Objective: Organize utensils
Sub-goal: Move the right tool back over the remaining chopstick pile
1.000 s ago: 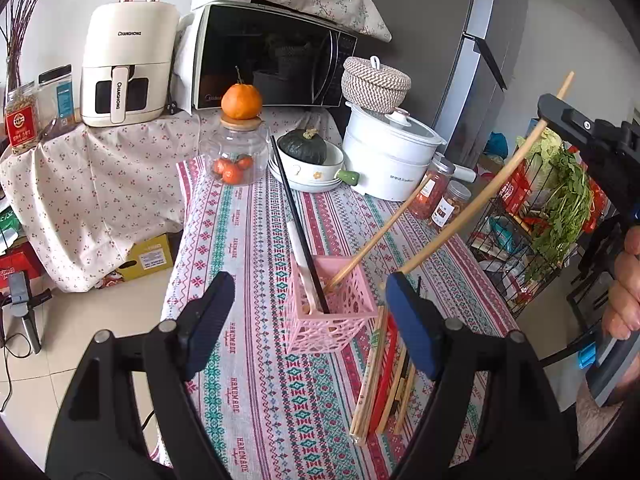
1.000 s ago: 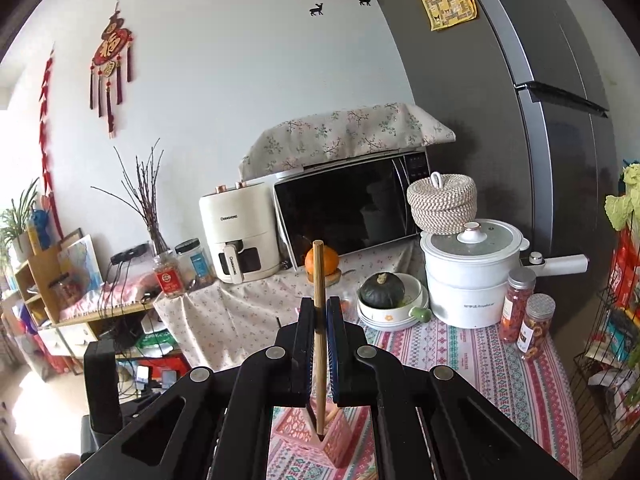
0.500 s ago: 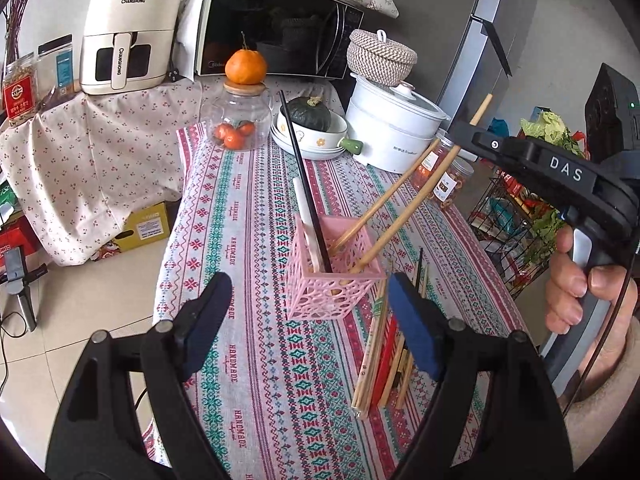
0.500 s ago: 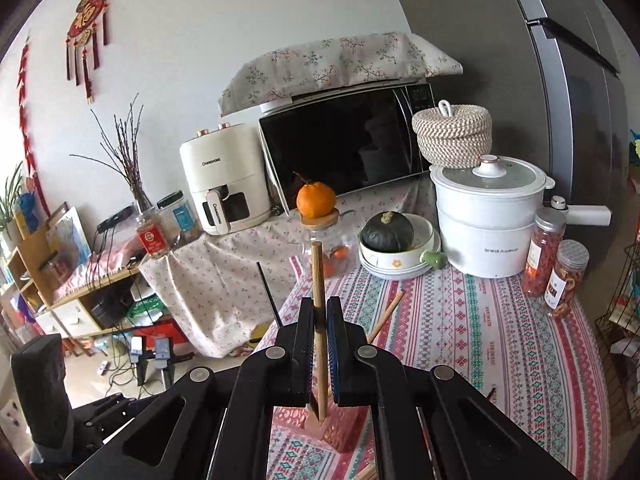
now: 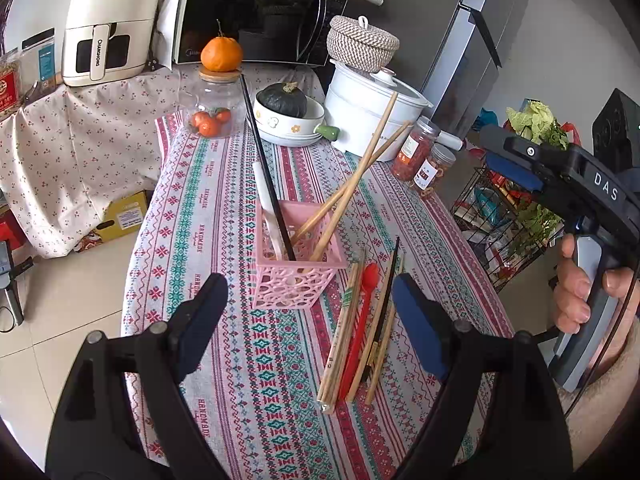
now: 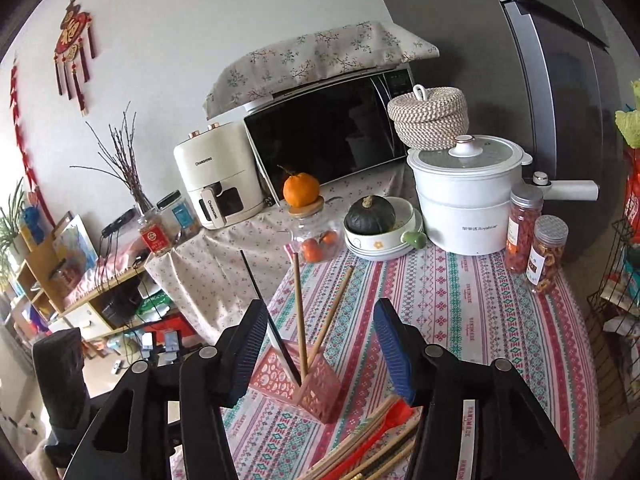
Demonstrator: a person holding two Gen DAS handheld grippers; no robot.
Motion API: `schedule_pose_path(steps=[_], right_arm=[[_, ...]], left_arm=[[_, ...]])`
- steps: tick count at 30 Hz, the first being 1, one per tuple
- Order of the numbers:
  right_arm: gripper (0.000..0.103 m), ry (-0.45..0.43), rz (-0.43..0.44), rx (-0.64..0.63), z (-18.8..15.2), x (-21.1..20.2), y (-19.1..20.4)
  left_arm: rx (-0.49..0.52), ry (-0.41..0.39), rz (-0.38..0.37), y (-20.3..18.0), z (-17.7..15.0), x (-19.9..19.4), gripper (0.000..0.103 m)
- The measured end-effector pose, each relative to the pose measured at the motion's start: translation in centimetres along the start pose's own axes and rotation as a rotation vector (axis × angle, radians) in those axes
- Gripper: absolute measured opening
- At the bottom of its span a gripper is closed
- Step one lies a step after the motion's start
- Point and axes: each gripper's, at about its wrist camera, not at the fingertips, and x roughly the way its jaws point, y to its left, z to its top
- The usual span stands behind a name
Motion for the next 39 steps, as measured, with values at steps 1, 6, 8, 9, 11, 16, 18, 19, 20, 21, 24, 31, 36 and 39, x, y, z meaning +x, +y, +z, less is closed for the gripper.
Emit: schedule_pose_path(steps=[1, 6, 8, 9, 11, 16, 18, 19, 20, 21, 24, 31, 36, 39], right_arm=[[0.072, 0.014, -0.011, 0.013, -0.2, 0.0, -0.7], [0.083, 0.103, -0.092, 0.074, -2.1, 1.1, -4.3], [0.086, 0.141, -0.134, 0.098, -3.0, 1.9, -5.8], [0.086, 0.163, -0.16, 0.106, -3.6, 2.4, -6.5], [0.086, 0.214, -0.214, 0.123, -4.8, 3.5, -7.9], [0.086, 0.351, -0.289, 0.179, -7.8, 6.4, -10.9], [0.086, 0.394, -0.313, 0.175, -8.7, 7.5, -11.3], [0.086, 0.412, -0.32, 0.17, -9.2, 7.9, -11.4], [0.086, 0.428, -0.326, 0.165, -9.5, 8.4, -11.4], [0.086, 0.442, -0.331, 0.159, -9.9, 8.8, -11.3], [0.086, 0.473, -0.342, 0.135, -10.5, 10.0, -10.9], [0.086, 0.526, -0.406, 0.082, -11.9, 12.0, -10.7], [0.09, 0.512, -0.416, 0.068, -11.9, 12.4, -10.5], [0.092, 0.513, -0.456, -0.005, -12.2, 13.3, -9.6]], left_arm=[[-0.005, 0.009, 0.003, -0.1, -0.1, 0.3, 0.085], [-0.025, 0.075, 0.03, -0.4, -0.8, 2.0, 0.086], [-0.028, 0.107, 0.05, -0.5, -1.1, 2.8, 0.086], [-0.029, 0.123, 0.058, -0.5, -1.3, 3.2, 0.086], [-0.033, 0.15, 0.067, -0.6, -1.8, 3.8, 0.086], [-0.025, 0.211, 0.086, -0.7, -2.9, 4.9, 0.086], [-0.013, 0.236, 0.103, -0.9, -3.3, 5.5, 0.086], [-0.006, 0.245, 0.113, -0.9, -3.4, 5.7, 0.086], [0.0, 0.253, 0.121, -1.1, -3.6, 5.9, 0.086], [0.006, 0.262, 0.125, -1.2, -3.7, 6.0, 0.086], [0.02, 0.288, 0.124, -1.5, -4.0, 6.5, 0.086], [0.047, 0.312, 0.119, -2.0, -4.2, 6.9, 0.086], [0.059, 0.311, 0.133, -2.0, -4.4, 6.8, 0.086], [0.069, 0.316, 0.145, -2.3, -4.7, 7.0, 0.092]])
